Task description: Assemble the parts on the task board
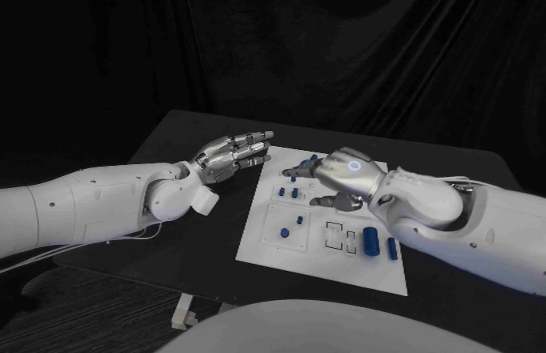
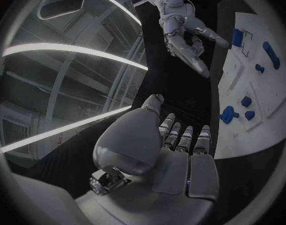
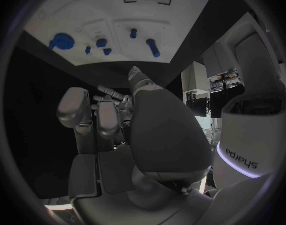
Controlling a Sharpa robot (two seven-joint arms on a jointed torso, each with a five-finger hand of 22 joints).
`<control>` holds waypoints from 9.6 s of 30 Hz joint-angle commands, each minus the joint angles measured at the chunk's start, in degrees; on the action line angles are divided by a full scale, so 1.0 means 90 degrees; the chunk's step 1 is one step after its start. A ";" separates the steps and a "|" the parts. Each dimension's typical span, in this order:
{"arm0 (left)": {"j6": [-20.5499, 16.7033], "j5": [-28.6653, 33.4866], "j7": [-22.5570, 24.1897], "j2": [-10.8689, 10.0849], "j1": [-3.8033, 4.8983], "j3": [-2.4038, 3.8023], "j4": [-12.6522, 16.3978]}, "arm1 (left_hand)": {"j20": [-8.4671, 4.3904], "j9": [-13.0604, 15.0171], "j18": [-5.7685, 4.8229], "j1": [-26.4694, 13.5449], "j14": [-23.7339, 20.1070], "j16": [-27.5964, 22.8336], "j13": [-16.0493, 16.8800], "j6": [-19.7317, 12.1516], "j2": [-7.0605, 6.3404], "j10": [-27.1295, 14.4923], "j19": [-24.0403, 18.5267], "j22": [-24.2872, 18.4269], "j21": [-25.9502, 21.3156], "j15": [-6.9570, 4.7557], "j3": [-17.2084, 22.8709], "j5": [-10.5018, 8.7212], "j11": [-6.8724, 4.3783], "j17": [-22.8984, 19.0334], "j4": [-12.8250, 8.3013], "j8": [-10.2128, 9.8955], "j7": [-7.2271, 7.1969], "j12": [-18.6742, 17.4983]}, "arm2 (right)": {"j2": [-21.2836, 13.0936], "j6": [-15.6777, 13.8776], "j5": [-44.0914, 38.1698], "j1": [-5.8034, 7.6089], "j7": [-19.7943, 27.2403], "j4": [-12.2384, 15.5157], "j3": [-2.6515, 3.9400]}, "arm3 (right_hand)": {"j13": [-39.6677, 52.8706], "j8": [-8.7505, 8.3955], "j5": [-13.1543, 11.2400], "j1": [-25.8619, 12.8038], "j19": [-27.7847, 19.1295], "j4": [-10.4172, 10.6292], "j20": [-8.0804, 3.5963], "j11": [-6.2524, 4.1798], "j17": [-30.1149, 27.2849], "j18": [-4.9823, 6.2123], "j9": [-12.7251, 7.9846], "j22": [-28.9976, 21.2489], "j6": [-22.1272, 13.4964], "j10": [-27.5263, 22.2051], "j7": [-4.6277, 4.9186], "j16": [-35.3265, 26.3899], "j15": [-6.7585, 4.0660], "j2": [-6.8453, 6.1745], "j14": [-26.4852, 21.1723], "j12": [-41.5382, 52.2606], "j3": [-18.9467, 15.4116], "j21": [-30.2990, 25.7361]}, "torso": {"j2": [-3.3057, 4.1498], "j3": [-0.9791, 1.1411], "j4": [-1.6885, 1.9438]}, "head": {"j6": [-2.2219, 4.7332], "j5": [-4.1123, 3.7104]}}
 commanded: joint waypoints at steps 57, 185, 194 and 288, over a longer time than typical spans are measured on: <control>0.0149 0.0010 -0.0021 0.0107 -0.0148 0.0008 -0.0105 | 0.0041 0.0004 0.0112 -0.0040 -0.0017 0.0046 0.0009 -0.0011 0.0041 -0.0010 -0.0007 -0.0018 0.0021 0.0027 0.0030 0.0013 0.0042 0.0007 0.0000 0.0040 0.0010 0.0037 | -0.0937 0.4055 0.4204 0.0031 -0.3944 -0.0045 0.0001 | 0.9542 0.0946 0.1022 -0.4145 0.0752 -0.0272 -0.0645 -0.0980 0.3109 -0.0473 0.2067 0.1506 0.4158 0.5304 -0.0043 0.1713 -0.0690 0.1795 0.0800 0.8995 -0.2585 0.3125 | 0.0005 -0.0002 0.0004 | 0.0000 -0.0731; 0.0387 0.0010 -0.0373 0.0185 -0.0168 0.0008 -0.0184 | 0.0038 0.0009 0.0116 -0.0080 -0.0012 0.0070 0.0019 0.0044 0.0042 0.0028 -0.0005 -0.0018 0.0023 0.0014 0.0068 0.0005 0.0157 0.0010 -0.0020 0.0064 0.0071 0.0115 | -0.0313 0.2625 0.8012 -0.0527 -0.3891 -0.0505 0.0001 | 0.9542 0.1671 0.3504 -0.4312 0.0563 -0.1488 -0.0325 -0.0632 0.1756 -0.0344 0.3413 0.1329 0.1665 0.5304 0.0397 0.1142 -0.0334 0.1308 0.0578 0.8995 0.1186 0.2560 | 0.0004 -0.0002 0.0001 | 0.0000 -0.0551; 0.0403 0.0010 -0.0402 0.0192 -0.0171 0.0008 -0.0198 | 0.0038 0.0009 0.0116 -0.0080 -0.0012 0.0070 0.0019 0.0044 0.0042 0.0028 -0.0005 -0.0018 0.0023 0.0014 0.0068 0.0005 0.0157 0.0010 -0.0020 0.0064 0.0071 0.0115 | -0.0272 0.2703 0.7996 -0.0556 -0.3894 -0.0551 0.0001 | 0.9542 0.1502 0.1585 -0.4601 0.0551 -0.1288 -0.0275 -0.0581 0.1710 -0.0333 0.3016 0.1314 0.1616 0.5304 0.0445 0.1131 -0.0286 0.1133 0.0571 0.8995 0.0731 0.2510 | 0.0001 -0.0002 0.0000 | 0.0000 -0.0529; 0.0515 0.0010 -0.0414 0.0214 -0.0191 0.0007 -0.0258 | 0.0071 0.0025 0.0121 -0.0100 0.0016 0.0129 0.0023 0.0177 0.0047 0.0053 0.0031 0.0043 0.0045 0.0087 0.0135 0.0029 0.0211 0.0021 -0.0070 0.0112 0.0174 0.0170 | -0.1278 0.1574 0.7105 -0.0351 -0.1580 0.0422 0.0003 | 0.9542 0.2564 0.1178 -0.2559 0.0566 -0.1546 -0.0390 -0.0752 0.1832 -0.0327 0.2562 0.1317 0.1816 0.5304 0.0246 0.1247 -0.0423 0.2113 0.0601 0.8995 -0.2078 0.2472 | 0.0000 -0.0001 0.0003 | 0.0000 -0.0464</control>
